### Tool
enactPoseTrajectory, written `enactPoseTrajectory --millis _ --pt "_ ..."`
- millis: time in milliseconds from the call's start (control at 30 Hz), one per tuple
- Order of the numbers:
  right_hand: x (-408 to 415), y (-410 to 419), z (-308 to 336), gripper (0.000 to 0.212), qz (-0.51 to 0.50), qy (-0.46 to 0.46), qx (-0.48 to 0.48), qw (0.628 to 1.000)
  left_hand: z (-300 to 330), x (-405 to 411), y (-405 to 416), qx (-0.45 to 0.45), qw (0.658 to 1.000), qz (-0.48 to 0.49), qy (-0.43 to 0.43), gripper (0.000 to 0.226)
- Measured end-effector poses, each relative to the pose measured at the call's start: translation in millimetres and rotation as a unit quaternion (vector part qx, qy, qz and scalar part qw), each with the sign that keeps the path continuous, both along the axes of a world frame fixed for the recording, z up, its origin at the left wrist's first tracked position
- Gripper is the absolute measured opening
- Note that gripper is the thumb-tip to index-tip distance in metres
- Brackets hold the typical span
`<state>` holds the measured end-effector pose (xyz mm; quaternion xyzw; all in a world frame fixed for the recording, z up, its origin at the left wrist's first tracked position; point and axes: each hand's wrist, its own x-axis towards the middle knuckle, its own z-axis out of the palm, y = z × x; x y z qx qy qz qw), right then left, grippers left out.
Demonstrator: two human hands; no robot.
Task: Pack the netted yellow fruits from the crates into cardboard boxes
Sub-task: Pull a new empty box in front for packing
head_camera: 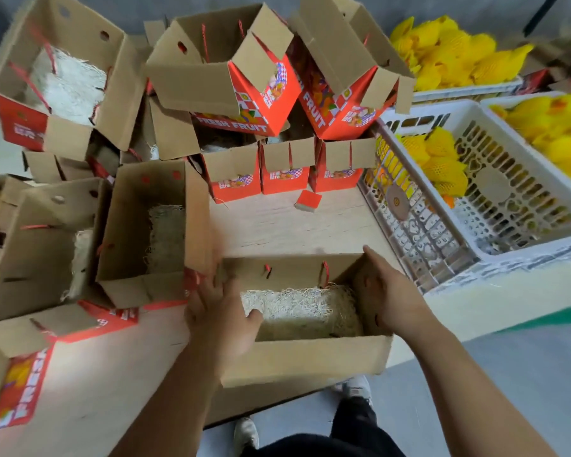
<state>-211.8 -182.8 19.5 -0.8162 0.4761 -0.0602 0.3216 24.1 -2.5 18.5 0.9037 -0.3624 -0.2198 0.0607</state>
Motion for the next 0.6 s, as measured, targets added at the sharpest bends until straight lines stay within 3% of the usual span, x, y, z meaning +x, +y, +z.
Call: enactPoseTrajectory --millis 67,133,233,333,400,500,600 --pt "4.8 -17.8 0.7 0.064 0.021 -0.054 -0.010 0.998 15.7 -25.1 -16.8 0.000 0.998 0.026 -0.053 0.076" --pt "4.2 -37.4 4.5 0.055 0.044 -0.098 0.007 0.994 31.7 -53.8 -49.2 -0.088 0.994 0.018 -0.068 0.070" --pt "-9.9 -74.7 15.1 0.044 0.078 -0.162 -0.005 0.984 45.1 -97.6 -118.4 -0.258 0.965 -0.004 0.032 0.040" --pt "-37.6 -125.3 29.2 0.033 0.064 -0.244 -0.064 0.966 47.1 -146.2 -189.4 -0.339 0.929 -0.038 0.145 0.024" --pt "-59.5 -159.2 34.6 0.025 0.045 -0.264 -0.106 0.958 43.6 -175.1 -233.7 -0.372 0.911 -0.052 0.170 0.020" --pt "-90.2 -205.4 27.6 0.024 0.024 -0.227 -0.085 0.970 38.3 -206.8 -292.3 -0.374 0.910 -0.057 0.171 0.025" --pt "-117.3 -243.0 6.6 0.032 0.037 -0.077 0.006 0.996 30.4 -221.6 -341.0 -0.313 0.939 -0.116 0.082 0.027"
